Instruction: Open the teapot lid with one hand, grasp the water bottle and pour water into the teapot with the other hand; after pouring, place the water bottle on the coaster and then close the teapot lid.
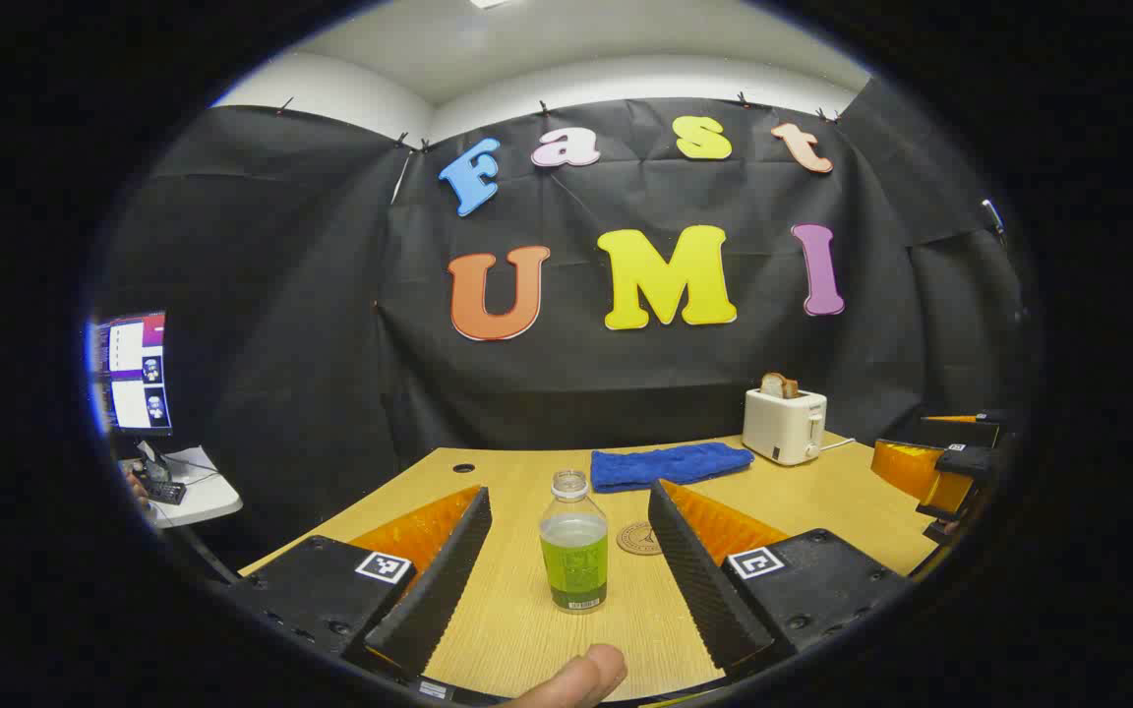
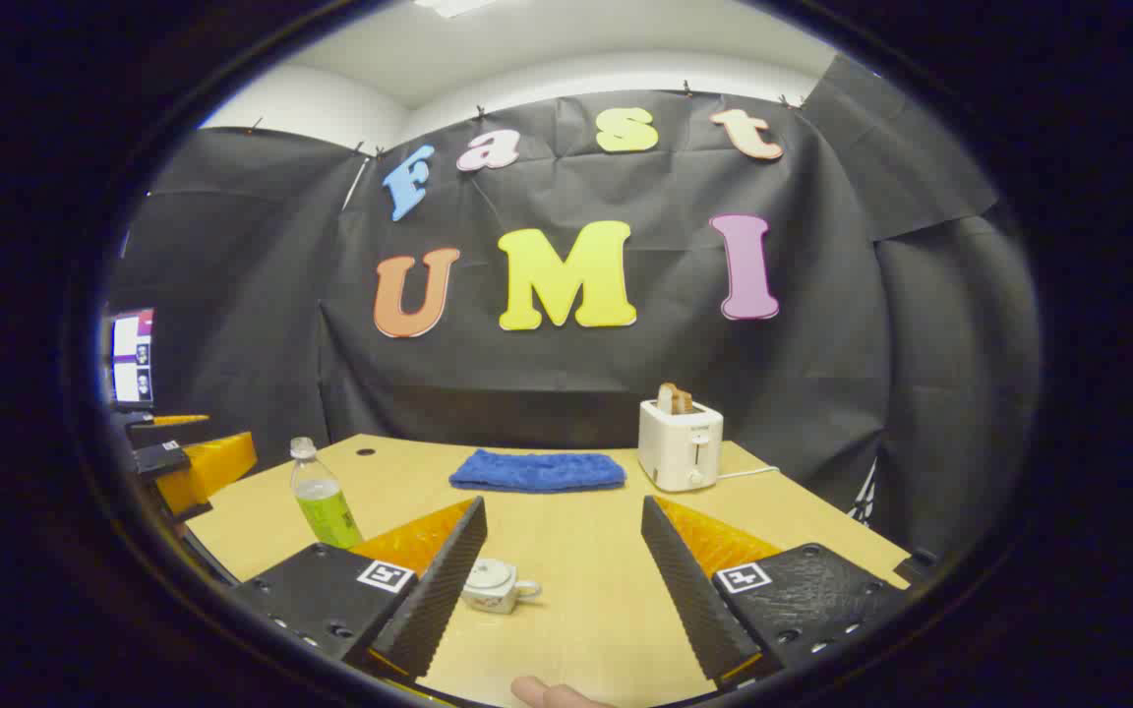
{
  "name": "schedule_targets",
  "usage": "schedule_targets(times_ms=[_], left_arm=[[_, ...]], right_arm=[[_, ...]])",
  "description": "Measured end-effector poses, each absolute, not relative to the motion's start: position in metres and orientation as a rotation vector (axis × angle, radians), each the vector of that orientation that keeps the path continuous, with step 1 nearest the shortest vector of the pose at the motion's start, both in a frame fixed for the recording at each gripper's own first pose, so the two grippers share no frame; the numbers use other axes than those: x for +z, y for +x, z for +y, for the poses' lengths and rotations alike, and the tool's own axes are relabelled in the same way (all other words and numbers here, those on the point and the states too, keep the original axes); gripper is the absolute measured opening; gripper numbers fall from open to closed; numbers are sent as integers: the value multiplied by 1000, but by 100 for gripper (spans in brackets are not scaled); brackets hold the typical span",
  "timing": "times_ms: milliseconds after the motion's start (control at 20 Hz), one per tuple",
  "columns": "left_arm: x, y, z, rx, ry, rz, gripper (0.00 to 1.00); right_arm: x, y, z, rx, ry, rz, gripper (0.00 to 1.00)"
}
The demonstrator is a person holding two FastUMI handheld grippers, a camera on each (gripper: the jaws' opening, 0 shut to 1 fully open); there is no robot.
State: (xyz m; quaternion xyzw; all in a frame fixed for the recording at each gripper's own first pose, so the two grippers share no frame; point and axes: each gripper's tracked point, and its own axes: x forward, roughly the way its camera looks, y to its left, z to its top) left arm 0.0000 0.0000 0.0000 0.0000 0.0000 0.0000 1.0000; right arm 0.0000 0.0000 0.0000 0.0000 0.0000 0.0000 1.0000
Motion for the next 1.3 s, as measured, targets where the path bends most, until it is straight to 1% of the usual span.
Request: schedule_targets(times_ms=[50, 100, 150, 300, 400, 600, 700, 800, 900, 1000, 1050, 1100, 1150, 1300], left_arm=[[-2, 1, 2, 8, -2, 6, 100], [-3, 2, 5, 17, -6, 7, 100], [-4, 4, 6, 17, -9, 9, 100], [-9, 9, 10, 24, -12, 22, 100], [-10, 11, 13, 31, -5, 25, 100], [-16, 16, 10, 27, 4, 33, 100], [-20, 18, 8, 20, 11, 43, 100], [-22, 20, 7, 20, 14, 48, 100], [-24, 21, 7, 18, 8, 54, 100], [-26, 22, 6, 19, 5, 58, 100], [-27, 22, 8, 21, 2, 60, 100], [-27, 23, 9, 20, 0, 61, 100], [-26, 22, 9, 22, 0, 61, 100], [-23, 22, 15, 34, -8, 53, 100]], right_arm=[[-3, 2, -3, -12, 8, 8, 95], [-2, 4, -1, -6, 21, 10, 98], [-5, 4, -1, -4, 29, 15, 95], [-5, 6, -4, -17, 26, 12, 95], [-8, 7, 1, -5, 9, 10, 95], [-7, 12, 6, -2, -25, -19, 95], [-7, 17, 4, -26, -31, -34, 95], [-5, 22, 5, -36, -34, -64, 97], [-2, 26, 12, -16, -24, -107, 95], [-16, 35, 16, 4, -11, -79, 95], [-23, 39, 20, 22, 0, -60, 94], [-29, 43, 26, 42, 9, -38, 96], [-36, 46, 31, 65, 19, -20, 96], [-50, 58, 42, 100, 20, -17, 95]])
